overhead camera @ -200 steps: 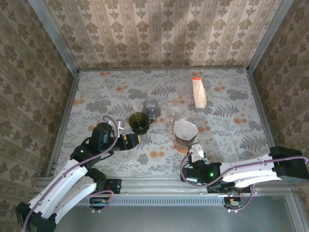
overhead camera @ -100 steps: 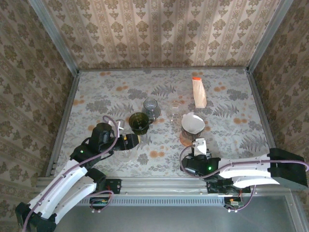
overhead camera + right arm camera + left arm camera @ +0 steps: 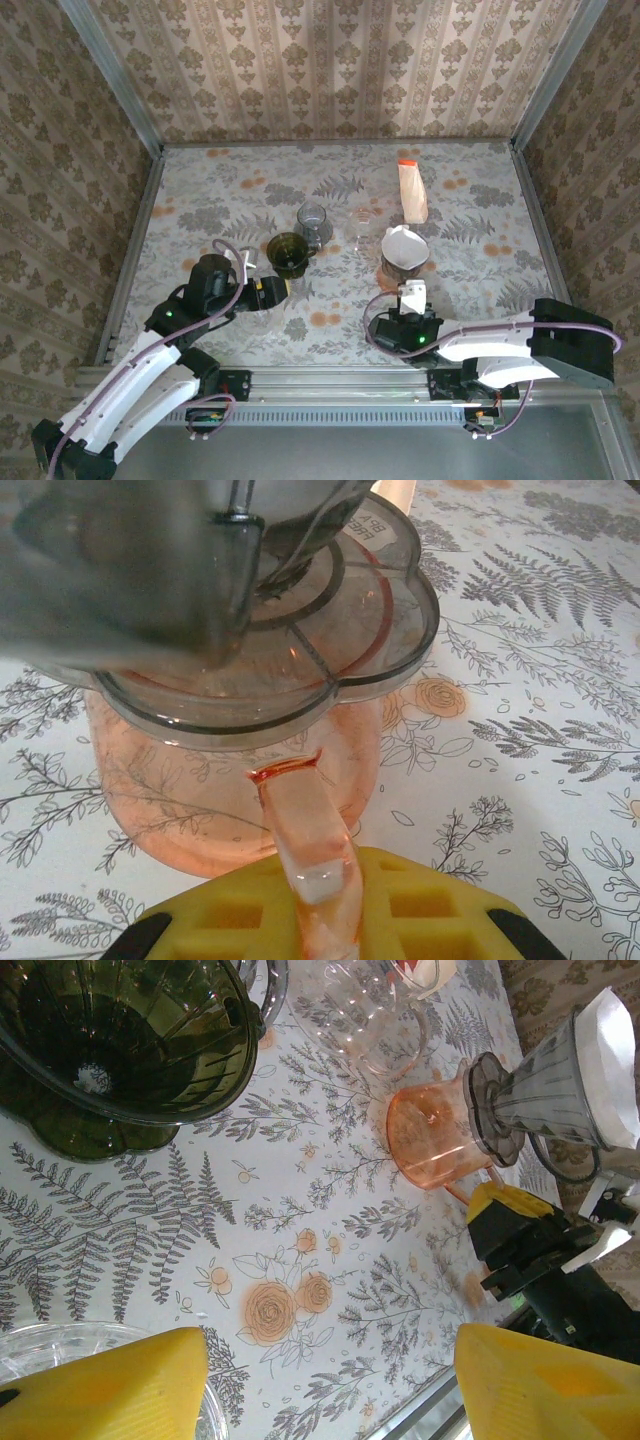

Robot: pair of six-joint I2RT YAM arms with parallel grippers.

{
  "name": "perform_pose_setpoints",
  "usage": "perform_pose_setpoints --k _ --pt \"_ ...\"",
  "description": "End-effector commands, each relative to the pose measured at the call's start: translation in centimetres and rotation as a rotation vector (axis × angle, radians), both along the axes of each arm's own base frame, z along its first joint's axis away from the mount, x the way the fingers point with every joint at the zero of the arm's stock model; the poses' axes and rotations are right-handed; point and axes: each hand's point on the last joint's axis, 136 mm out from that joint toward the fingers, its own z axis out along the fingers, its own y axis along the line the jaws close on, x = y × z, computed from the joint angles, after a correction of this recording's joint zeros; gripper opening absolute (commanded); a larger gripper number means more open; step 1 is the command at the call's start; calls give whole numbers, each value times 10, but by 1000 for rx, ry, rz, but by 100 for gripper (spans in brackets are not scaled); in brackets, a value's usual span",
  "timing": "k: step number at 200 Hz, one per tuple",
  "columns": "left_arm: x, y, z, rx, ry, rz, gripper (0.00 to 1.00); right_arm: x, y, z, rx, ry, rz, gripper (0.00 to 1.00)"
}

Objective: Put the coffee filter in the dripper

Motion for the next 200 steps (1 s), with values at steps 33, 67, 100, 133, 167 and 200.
perform_pose_setpoints --k 33,67,100,133,167,200 --pt "-2 1 2 -19 -9 -5 68 5 -10 3 -38 3 -65 19" --pt "-2 1 3 -20 -10 -6 68 3 -11 2 -22 8 -58 28" --pt "-1 1 3 -21 -12 -1 68 2 -11 2 -16 15 -56 37" --pt "-1 2 4 -20 -10 1 68 -3 -13 1 14 42 -55 52" --pt "0 2 5 -20 -15 5 68 -11 -17 3 45 57 -62 61" --pt "1 1 6 -21 -18 5 68 -21 -21 6 94 111 -81 65"
